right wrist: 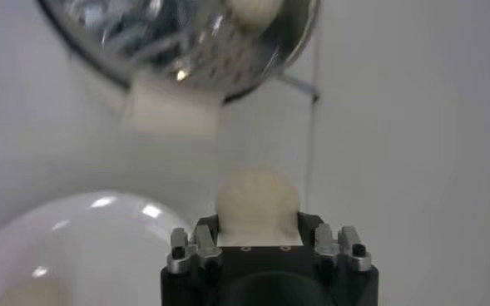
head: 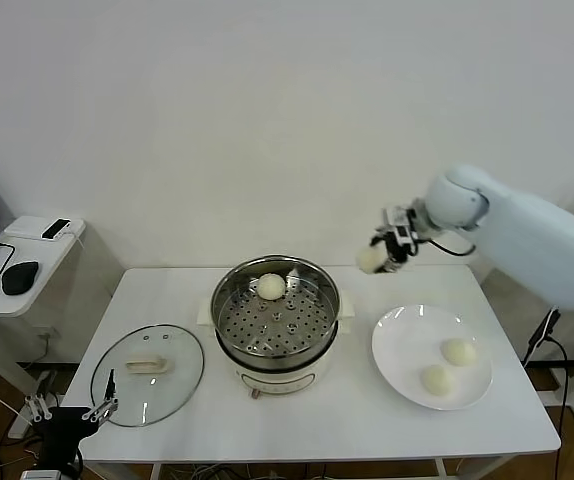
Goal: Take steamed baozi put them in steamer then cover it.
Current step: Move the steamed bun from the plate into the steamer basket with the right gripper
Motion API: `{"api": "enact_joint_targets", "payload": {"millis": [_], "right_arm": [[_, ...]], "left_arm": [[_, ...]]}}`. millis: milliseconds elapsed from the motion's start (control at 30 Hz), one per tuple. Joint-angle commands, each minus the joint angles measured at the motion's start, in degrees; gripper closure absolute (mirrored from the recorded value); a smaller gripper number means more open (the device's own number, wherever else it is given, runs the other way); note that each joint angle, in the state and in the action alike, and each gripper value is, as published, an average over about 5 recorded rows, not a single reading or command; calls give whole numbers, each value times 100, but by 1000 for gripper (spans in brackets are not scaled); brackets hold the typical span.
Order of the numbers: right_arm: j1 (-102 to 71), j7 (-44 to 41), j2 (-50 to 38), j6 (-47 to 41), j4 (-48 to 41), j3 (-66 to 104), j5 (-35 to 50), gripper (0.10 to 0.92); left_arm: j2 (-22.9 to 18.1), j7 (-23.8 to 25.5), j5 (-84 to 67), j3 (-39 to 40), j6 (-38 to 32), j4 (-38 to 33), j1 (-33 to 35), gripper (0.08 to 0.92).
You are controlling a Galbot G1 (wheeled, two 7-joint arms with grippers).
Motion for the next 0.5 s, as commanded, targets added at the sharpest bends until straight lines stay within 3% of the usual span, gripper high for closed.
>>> {"api": "enact_joint_targets", "payload": {"millis": [33,233,500], "right_arm": [[916,372,1662,-502,-227,-672,1189,428],[282,729,2591,-937,-705,-673,1576,423],[-351,912,3118,-1290,-1358,-624,1591,423]], "left_arm": [[9,11,3,-8,9,37,-48,177],[5,33,-36,-25,75,-40,-100,177],[11,51,-58,-35,123,-182,-86,177]]}}
